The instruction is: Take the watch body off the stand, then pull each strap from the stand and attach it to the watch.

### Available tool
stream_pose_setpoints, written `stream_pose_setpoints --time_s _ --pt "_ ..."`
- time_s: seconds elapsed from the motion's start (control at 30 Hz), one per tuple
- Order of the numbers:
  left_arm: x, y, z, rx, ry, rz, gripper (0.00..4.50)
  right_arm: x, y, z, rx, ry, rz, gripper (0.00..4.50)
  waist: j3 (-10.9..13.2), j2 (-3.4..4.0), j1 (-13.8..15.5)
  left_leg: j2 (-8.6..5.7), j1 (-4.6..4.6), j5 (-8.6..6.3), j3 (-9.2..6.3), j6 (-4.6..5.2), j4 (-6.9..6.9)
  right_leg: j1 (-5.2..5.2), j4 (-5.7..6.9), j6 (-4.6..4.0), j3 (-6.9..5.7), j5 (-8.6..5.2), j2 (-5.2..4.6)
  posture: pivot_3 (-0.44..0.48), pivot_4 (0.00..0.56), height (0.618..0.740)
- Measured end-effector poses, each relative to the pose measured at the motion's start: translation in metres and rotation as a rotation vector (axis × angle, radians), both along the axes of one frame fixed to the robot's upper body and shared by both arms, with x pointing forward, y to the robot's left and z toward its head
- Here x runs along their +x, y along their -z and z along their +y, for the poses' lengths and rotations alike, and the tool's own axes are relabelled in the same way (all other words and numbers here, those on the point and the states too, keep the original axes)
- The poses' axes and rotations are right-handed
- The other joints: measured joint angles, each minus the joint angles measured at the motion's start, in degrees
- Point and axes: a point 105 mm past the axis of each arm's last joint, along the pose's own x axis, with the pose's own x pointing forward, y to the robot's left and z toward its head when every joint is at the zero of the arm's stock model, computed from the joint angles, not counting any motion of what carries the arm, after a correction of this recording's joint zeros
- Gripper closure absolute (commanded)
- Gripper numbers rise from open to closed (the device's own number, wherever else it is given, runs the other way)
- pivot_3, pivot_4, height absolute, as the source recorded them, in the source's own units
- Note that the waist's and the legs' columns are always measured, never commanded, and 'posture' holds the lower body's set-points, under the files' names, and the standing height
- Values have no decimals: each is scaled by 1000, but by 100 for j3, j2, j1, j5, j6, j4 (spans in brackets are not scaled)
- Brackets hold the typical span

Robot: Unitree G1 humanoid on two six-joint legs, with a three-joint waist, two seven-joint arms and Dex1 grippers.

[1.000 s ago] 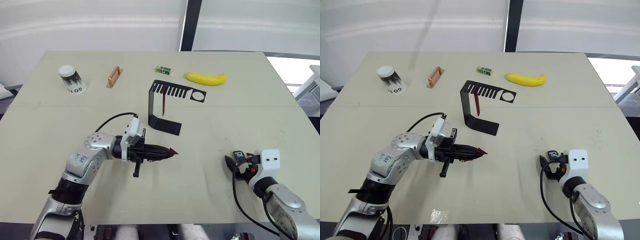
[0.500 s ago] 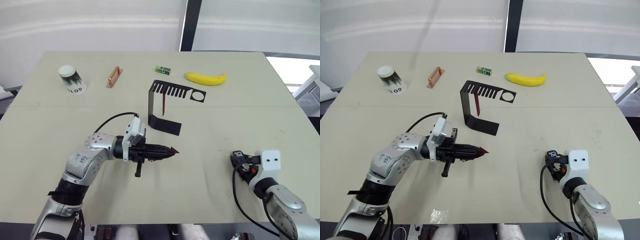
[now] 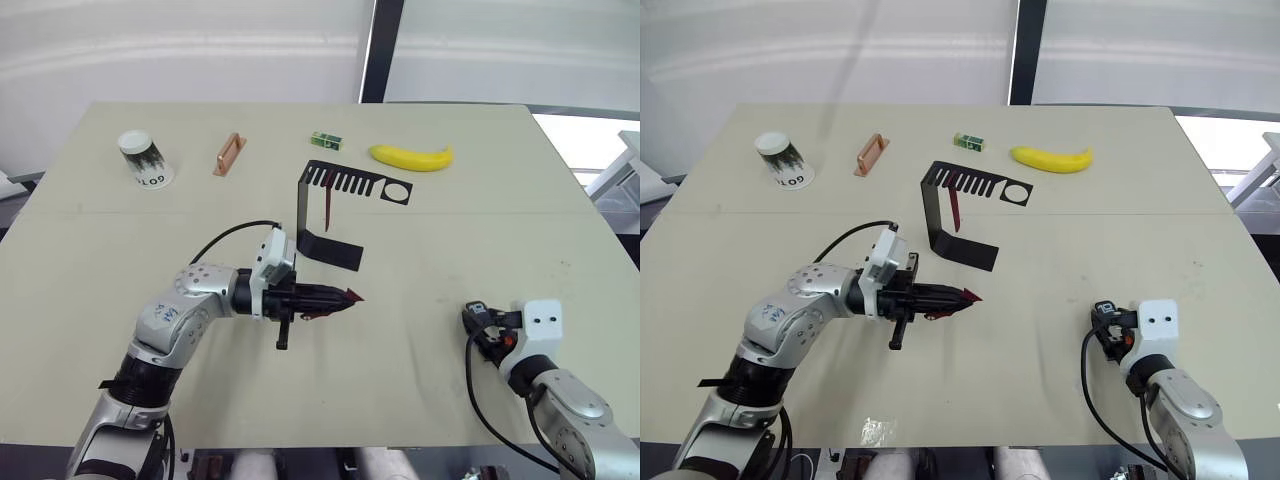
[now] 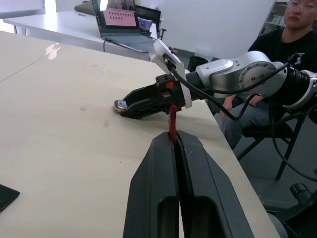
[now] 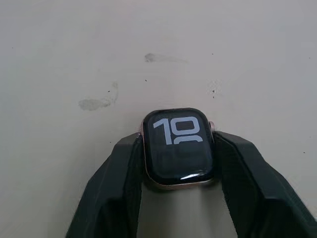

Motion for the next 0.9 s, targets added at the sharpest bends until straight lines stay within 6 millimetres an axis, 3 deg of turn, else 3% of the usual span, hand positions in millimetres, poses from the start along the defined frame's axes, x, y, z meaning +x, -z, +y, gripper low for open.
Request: stream_pose_setpoints --time_s 0.23,0.4,0.57,0.73,0.9 --pt "4 -6 8 19 -21 -41 4500 2 -19 2 -133 -159 55 2879 1 3 -11 1 0 0 2 0 2 -1 2 1 2 1 1 0 150 740" --pt "6 -16 11 55 -8 -131 4500 11 -53 25 -136 -366 70 2879 2 5 -24 2 5 1 0 -2 4 0 8 1 1 0 5 0 150 740" --pt "9 -18 16 81 -10 -185 4500 17 -79 57 -32 -558 96 2879 3 4 -4 2 -4 1 -3 0 6 -2 2 1 0 1 3 0 150 740" --pt "12 -22 18 111 -8 -259 4500 13 -85 78 44 -670 160 2879 3 4 1 2 -6 0 -5 1 5 -3 1 1 -1 1 1 0 150 740" --pt "13 -20 19 112 -16 -254 4500 12 -70 71 -33 -645 191 2879 3 4 10 2 -11 -1 -7 3 5 -4 -2 2 -3 1 0 0 150 740"
